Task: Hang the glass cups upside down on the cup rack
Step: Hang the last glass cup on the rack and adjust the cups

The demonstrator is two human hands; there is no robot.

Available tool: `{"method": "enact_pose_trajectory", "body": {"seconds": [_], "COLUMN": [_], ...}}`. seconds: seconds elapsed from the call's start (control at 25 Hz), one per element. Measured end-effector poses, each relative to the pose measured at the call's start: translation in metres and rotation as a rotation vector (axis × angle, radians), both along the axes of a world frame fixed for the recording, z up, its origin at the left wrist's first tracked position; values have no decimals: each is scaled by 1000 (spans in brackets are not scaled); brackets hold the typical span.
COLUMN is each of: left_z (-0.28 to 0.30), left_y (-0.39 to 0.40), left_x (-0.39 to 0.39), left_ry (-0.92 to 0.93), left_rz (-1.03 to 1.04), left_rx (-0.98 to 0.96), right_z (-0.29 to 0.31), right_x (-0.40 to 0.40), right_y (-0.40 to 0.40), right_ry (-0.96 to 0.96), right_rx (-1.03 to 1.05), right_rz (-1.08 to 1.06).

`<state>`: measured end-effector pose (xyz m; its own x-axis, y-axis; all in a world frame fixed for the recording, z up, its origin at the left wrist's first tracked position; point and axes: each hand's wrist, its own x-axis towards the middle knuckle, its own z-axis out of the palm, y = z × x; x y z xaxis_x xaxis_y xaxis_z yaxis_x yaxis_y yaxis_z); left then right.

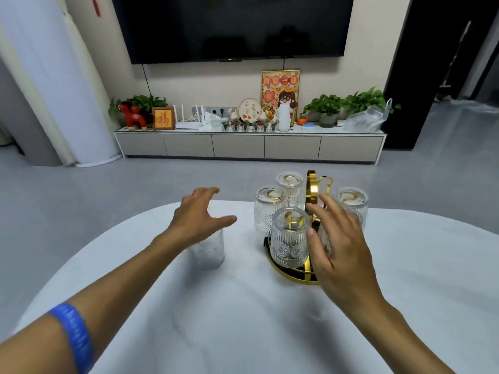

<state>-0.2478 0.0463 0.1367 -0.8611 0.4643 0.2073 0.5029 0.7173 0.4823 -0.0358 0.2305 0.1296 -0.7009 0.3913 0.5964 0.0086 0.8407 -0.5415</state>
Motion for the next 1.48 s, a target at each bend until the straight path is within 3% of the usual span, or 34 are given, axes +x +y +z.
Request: {"method": "enact_pose_trajectory", "body": {"seconds": [0.08, 0.16, 0.36, 0.44, 0.56, 0.64, 0.72, 0.88, 0.96, 1.04, 1.24, 1.36, 1.48], "left_z": [-22, -38, -34, -20, 25, 60, 87, 99, 98, 94, 83, 75, 67], "left_y": [-25, -23, -17, -27, -33, -26, -11, 27, 44, 63, 119, 147, 157], "left_x": [3, 5, 12, 30, 67, 98, 130, 161, 159, 146, 81, 43, 22], "left_ry": [-193, -289, -196, -151, -150, -129, -134, -223, -345, -340, 97, 126, 40], "left_rz": [41, 33, 221, 217, 5, -230, -432, -656, -696, -649, -426, -466, -523], "left_rx": [-106, -63, 54, 259, 643, 706, 709, 701, 644, 583, 98, -111, -71], "right_z": [-13, -22, -17, -7, 22, 48, 72, 90, 93, 100, 128, 125, 105], "right_x": [16, 31, 58, 61, 51, 46, 49, 64, 68, 66, 23, -24, -66], "right_y": [-29, -45, -35, -39, -50, -49, -44, -15, 8, 34, 99, 125, 136], "right_ry": [-9, -40, -41, -58, -61, -147, -226, -1, 80, 142, 275, 166, 39], "right_rx": [-48, -50, -113, -241, -708, -1198, -1540, -1733, -1665, -1521, -878, -488, -264], "right_rz": [39, 68, 32, 19, 47, 173, 361, 420, 292, 152, -109, -164, -192]}}
